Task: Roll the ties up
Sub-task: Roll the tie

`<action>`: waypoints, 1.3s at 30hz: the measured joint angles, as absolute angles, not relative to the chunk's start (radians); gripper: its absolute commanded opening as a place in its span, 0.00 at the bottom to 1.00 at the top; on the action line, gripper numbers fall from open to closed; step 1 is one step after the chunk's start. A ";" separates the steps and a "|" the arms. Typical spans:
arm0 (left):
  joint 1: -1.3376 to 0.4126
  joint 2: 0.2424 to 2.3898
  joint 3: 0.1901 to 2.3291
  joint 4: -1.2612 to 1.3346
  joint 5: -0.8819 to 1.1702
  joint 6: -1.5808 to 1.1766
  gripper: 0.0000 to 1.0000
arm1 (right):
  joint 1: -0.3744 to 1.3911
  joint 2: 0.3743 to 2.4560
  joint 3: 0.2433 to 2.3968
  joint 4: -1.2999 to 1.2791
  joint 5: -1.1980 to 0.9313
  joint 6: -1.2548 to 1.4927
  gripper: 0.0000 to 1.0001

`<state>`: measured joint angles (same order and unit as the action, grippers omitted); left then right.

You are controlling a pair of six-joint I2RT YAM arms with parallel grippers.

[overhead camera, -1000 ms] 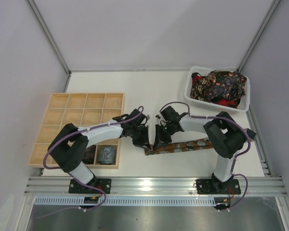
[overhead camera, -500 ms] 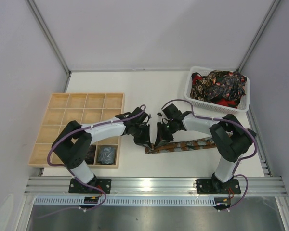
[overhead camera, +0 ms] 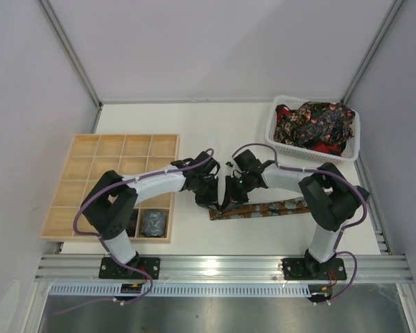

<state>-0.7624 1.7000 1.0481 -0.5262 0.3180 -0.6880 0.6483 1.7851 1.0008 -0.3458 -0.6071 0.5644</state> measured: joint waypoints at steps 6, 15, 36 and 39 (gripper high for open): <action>-0.778 1.748 1.098 -0.551 0.317 -0.686 0.04 | 0.641 1.799 0.990 -0.329 -0.610 0.575 0.00; -0.796 1.807 1.161 -0.591 0.313 -0.672 0.09 | 0.620 1.799 0.954 -0.299 -0.621 0.594 0.00; -0.816 1.879 1.194 -0.510 0.365 -0.673 0.14 | 0.537 1.741 0.893 -0.321 -0.585 0.602 0.00; -0.820 1.888 1.198 -0.493 0.375 -0.673 0.20 | 0.522 1.742 0.868 -0.319 -0.574 0.601 0.00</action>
<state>-0.8200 1.8877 1.1980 -0.4927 0.3748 -0.6727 0.5224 1.7420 0.8684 -0.3195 -0.5739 0.6014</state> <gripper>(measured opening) 0.163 0.009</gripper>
